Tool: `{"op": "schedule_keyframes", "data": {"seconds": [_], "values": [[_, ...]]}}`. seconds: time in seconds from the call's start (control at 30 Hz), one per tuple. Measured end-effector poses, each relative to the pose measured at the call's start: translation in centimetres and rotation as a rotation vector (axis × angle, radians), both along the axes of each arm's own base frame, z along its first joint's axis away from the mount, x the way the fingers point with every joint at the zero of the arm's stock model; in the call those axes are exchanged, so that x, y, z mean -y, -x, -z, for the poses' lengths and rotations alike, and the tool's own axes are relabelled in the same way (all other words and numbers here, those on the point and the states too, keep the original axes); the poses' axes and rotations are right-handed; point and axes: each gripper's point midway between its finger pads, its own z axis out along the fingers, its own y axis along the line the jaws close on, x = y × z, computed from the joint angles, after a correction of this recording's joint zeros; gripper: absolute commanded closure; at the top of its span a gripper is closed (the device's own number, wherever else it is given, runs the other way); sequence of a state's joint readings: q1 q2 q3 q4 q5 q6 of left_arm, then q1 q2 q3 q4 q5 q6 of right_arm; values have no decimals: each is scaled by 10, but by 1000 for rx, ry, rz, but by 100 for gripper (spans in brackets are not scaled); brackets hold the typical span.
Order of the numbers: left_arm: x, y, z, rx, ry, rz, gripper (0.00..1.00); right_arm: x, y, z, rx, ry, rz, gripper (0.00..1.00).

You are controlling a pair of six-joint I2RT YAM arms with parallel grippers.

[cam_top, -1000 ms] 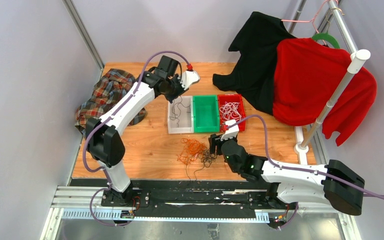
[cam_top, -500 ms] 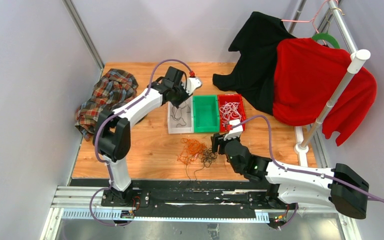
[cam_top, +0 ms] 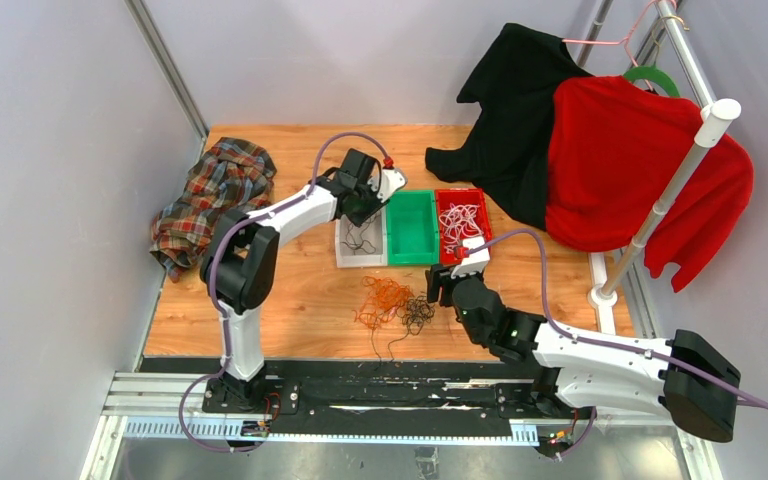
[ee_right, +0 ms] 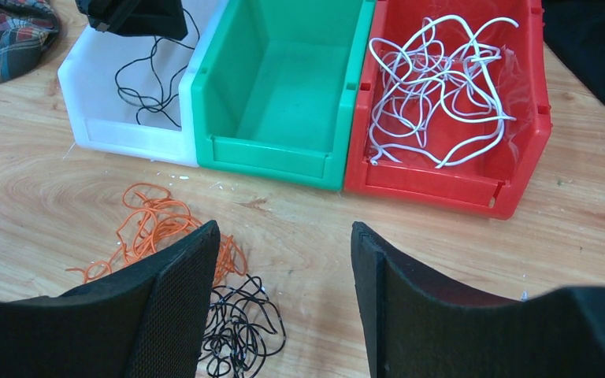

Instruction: Untangle the cables

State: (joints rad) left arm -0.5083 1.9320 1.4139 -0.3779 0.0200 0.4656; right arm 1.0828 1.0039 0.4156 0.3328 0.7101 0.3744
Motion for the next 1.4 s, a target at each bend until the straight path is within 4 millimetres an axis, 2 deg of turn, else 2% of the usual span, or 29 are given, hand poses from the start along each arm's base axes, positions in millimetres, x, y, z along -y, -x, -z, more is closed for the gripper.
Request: {"op": "schedule_keyframes", "data": {"seconds": [0.13,0.23,0.27,0.33,0.43,0.6,0.73,0.8,0.87,0.93,1.1,1.2,1.4], "values": [[-1,-6,1,-6,-22,-18,42,1,0,-1,1,0,0,39],[0,-12,-9,3,-23,-25,18,2,1,-4,5,-7,2,39],[1,-13,-14,9,-23,-21,13,2,1,-5,7,-10,2,39],[3,-15,-25,19,-19,-18,4,3,0,-6,9,-14,4,39],[1,-11,-41,23,-23,-9,0,4,0,-7,11,-16,5,39],[0,6,-79,26,19,20,1,4,0,-7,11,-16,5,39],[9,35,-104,-23,120,68,4,4,1,-8,11,-18,4,39],[16,57,-107,-75,187,97,5,4,1,-8,9,-22,2,39],[24,84,-101,-149,232,134,7,4,2,-6,4,-25,-1,40],[35,116,-86,-241,252,181,8,5,4,-1,-9,-21,-3,40],[58,183,-39,-452,220,299,15,8,12,15,-68,10,-22,41],[61,196,-23,-500,193,343,23,13,18,18,-94,16,-33,43],[58,189,-5,-477,133,434,37,19,37,20,-165,-23,-78,45]]}}
